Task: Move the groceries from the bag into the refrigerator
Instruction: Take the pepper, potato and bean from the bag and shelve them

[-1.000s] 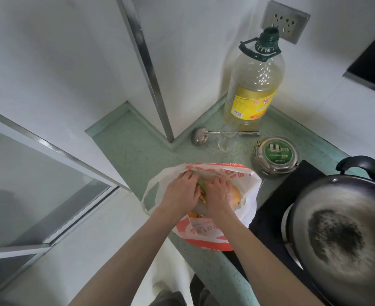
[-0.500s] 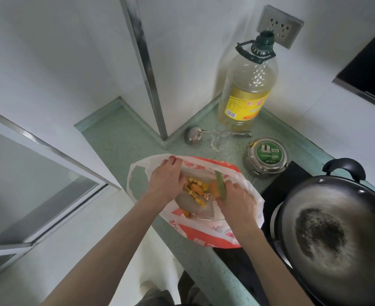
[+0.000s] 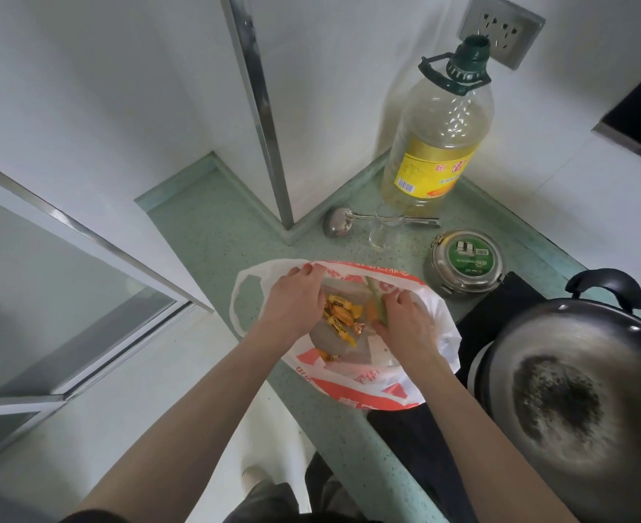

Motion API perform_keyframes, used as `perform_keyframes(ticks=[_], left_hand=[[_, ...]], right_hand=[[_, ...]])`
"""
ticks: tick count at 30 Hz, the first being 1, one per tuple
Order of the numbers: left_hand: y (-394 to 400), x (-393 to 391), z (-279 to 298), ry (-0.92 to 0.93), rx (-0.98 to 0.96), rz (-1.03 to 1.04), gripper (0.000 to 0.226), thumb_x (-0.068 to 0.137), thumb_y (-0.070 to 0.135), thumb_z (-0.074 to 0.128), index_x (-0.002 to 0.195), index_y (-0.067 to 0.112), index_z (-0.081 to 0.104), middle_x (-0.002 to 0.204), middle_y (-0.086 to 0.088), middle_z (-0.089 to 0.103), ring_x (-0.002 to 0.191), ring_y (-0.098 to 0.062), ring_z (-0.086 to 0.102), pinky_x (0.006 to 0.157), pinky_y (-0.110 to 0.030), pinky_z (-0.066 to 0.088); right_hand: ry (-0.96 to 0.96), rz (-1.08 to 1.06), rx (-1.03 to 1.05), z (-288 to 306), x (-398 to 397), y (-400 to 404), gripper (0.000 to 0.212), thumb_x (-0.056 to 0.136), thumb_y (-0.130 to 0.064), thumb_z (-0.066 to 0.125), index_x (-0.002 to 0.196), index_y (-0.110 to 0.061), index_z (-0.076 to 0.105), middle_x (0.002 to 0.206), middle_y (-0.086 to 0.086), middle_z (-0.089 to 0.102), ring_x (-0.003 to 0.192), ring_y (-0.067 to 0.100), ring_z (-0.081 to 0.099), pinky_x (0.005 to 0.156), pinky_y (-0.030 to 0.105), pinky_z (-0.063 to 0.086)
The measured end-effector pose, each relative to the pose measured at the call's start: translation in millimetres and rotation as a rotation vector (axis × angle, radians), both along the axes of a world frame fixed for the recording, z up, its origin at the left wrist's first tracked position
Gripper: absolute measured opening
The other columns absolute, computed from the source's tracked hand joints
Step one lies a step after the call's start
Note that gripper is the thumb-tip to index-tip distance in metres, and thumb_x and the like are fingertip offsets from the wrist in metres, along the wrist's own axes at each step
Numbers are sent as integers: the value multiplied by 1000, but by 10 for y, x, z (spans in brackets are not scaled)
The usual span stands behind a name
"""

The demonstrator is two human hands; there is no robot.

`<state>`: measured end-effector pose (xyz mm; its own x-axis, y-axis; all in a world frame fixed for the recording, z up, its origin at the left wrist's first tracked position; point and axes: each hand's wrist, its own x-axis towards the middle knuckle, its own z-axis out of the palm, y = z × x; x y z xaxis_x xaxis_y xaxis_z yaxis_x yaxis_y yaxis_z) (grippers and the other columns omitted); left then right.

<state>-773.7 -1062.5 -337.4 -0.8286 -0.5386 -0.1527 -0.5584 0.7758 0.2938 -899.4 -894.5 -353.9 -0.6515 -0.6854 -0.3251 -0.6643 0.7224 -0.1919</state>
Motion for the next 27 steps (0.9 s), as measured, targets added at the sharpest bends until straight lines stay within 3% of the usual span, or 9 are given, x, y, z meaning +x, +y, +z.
perform_keyframes(ticks=[3,7,11,14,16,18,23,25,27], left_hand=[[-37,-24,-52,-151,-109,-15,26,107,27,43,124,17,60,121,-4,69,107,-24,64,96,-37,49],[-56,-34,-200,-253,-183,-36,37,101,32,53,134,16,59,130,-5,67,121,-27,62,108,-40,42],[-23,-77,-292,-320,-233,3,31,98,26,58,128,18,61,123,-3,67,116,-26,61,103,-38,44],[6,-124,-311,-328,-115,94,23,99,14,54,121,17,58,119,-5,63,114,-26,59,100,-35,43],[12,-126,-335,-298,6,154,8,101,8,51,104,8,58,112,-11,65,109,-30,63,96,-34,49],[26,-142,-340,-296,91,136,10,103,4,50,94,6,52,107,-16,67,111,-36,66,99,-42,53],[2,-163,-409,-85,50,342,15,103,7,46,107,17,56,90,2,53,84,-15,50,75,-24,39],[6,-130,-453,-22,146,430,11,103,10,48,101,15,58,86,2,57,80,-14,53,65,-18,37],[54,-99,-425,101,267,561,9,103,14,52,102,10,61,89,-4,65,78,-16,59,61,-19,41]], right_hand=[[-15,-63,4,-16,-32,-76,44,91,-39,72,124,-13,58,117,5,65,109,25,64,87,35,55],[-17,-98,86,-34,-45,-109,28,94,-32,68,116,-15,65,104,3,70,97,25,70,76,35,57],[-72,-167,83,-69,-60,-70,35,97,-34,65,129,-22,57,115,3,69,106,28,69,85,40,58],[-105,-170,139,-66,-108,-58,39,97,-37,65,131,-20,57,118,4,68,109,28,69,90,41,58],[-121,-165,152,-32,-107,-51,38,97,-40,65,130,-22,58,120,3,68,112,27,68,93,39,57],[-128,-109,145,-9,-82,-37,42,95,-43,67,130,-21,57,123,2,68,113,26,68,91,37,55],[-76,77,180,1,-2,-35,54,93,-51,68,133,-17,55,122,-1,66,111,19,65,94,23,46],[-237,125,194,19,32,-60,53,99,-36,65,144,-14,47,130,0,59,105,10,62,84,5,36],[-326,231,150,98,128,-128,52,106,-14,53,154,-4,34,153,18,45,87,-9,63,66,-3,39]])
